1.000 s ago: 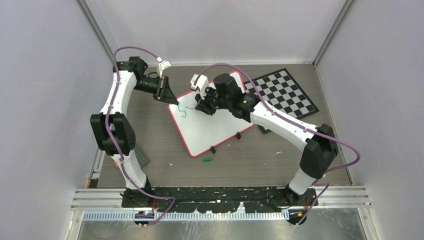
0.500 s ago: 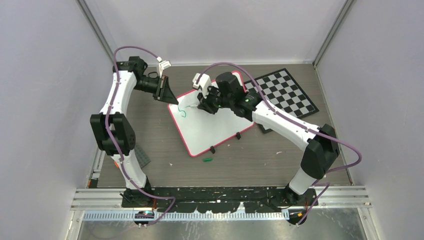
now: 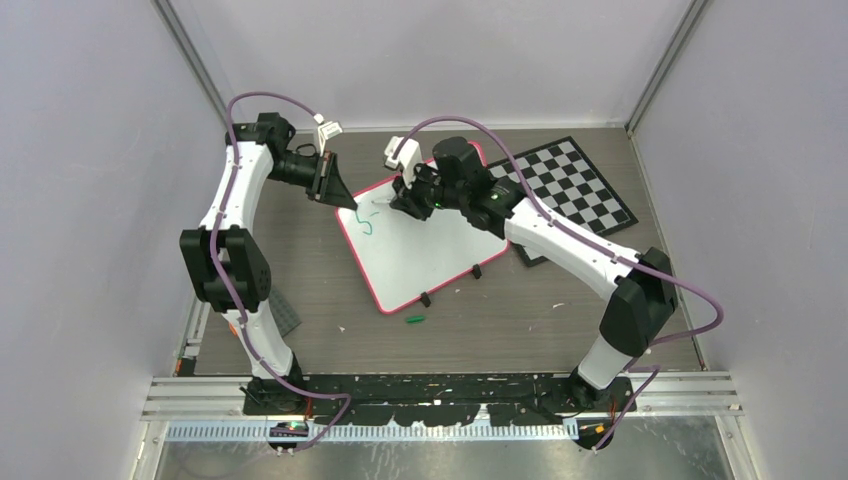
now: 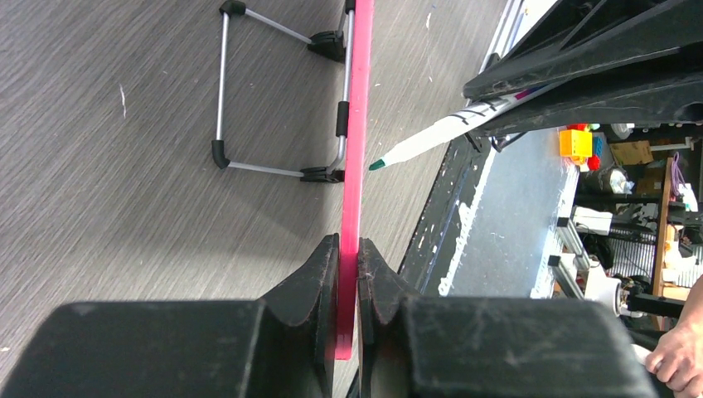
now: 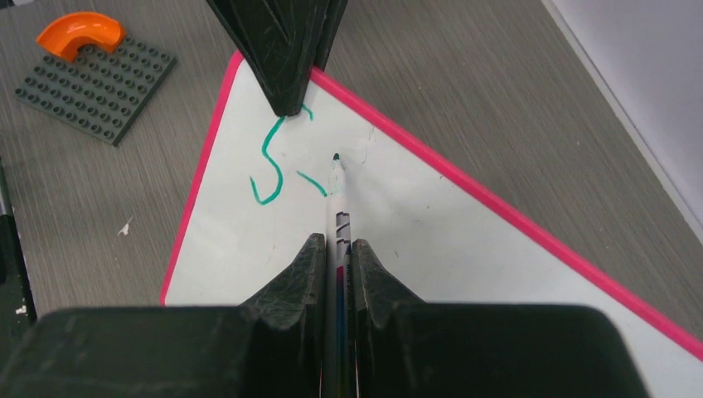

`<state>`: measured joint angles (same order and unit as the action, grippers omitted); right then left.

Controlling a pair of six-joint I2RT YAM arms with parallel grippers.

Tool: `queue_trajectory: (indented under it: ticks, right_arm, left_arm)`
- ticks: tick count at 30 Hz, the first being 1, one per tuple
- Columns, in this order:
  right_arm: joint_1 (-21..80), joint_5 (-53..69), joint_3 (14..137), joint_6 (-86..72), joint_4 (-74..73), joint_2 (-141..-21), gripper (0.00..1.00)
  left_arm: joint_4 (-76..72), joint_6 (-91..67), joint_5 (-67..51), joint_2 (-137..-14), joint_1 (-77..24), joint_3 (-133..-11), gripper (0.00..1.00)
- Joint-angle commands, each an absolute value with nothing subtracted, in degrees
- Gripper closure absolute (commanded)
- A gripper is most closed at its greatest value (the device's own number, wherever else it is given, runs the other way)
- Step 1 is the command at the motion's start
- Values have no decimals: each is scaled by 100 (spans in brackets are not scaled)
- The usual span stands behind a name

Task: Write a sentence on the whiteboard

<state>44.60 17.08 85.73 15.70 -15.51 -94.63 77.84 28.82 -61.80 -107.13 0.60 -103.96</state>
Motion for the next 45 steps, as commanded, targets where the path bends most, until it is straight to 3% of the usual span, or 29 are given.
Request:
queue_trajectory:
  ticks: [1, 30, 45]
  right_arm:
    - [4463, 1789, 8940, 1546, -1127, -9551, 100]
    - [4487, 1882, 8067, 1771, -1653, -9164, 100]
    - [4357, 1757, 8521, 1844, -1809, -9084, 100]
  left_arm:
    - [7777, 2864, -6253, -10459, 50, -10382, 98]
    - [7728, 2911, -6235, -10463, 52, -10244, 98]
    - [7709, 2945, -6219, -10415, 47, -10195, 98]
